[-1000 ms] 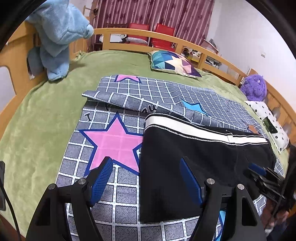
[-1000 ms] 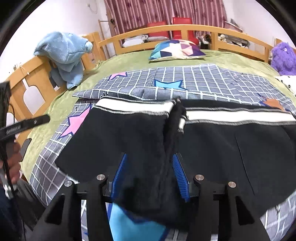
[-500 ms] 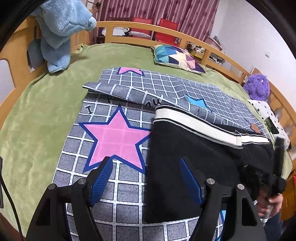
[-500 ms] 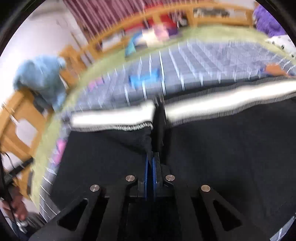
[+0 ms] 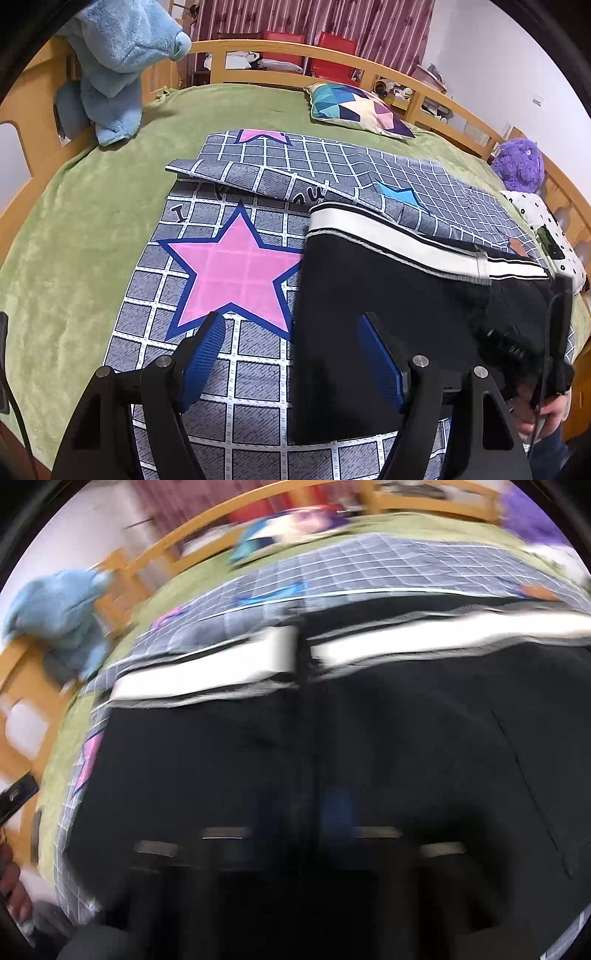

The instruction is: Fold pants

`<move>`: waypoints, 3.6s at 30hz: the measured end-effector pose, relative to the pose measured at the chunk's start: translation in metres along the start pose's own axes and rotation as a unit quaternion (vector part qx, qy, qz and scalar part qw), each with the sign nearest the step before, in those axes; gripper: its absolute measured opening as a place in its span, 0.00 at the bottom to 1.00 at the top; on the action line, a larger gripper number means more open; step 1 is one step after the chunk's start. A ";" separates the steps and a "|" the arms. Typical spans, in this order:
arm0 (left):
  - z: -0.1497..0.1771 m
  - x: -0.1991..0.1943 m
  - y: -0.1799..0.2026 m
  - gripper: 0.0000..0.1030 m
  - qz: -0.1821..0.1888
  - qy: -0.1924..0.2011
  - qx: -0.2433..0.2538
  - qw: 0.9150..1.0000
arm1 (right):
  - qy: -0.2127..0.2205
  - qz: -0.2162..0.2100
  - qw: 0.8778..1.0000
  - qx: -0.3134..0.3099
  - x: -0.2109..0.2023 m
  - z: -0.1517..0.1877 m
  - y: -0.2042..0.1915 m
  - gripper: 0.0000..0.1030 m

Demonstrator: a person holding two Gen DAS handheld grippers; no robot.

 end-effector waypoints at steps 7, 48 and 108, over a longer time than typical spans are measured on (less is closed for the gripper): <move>0.002 0.004 0.024 0.71 0.048 0.010 0.008 0.999 | 0.055 -0.007 0.998 0.038 -0.031 -0.023 0.018 0.17; -0.038 0.148 0.048 0.77 0.044 -0.050 -0.015 0.998 | 0.016 0.063 0.981 -0.181 0.022 -0.044 -0.033 0.34; 0.001 0.108 0.033 0.70 0.096 -0.046 0.010 0.994 | 0.150 0.030 0.968 0.199 -0.118 -0.064 0.299 0.65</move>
Point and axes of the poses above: each gripper's, at about its wrist camera, not at the fingertips, and x roughly the way its jaws point, y to its right, z to its underside, the point moved 8 cm from there along x, roughly the way its jaws point, and after that the axes turned 14 degrees about x, right-handed, at the moved point
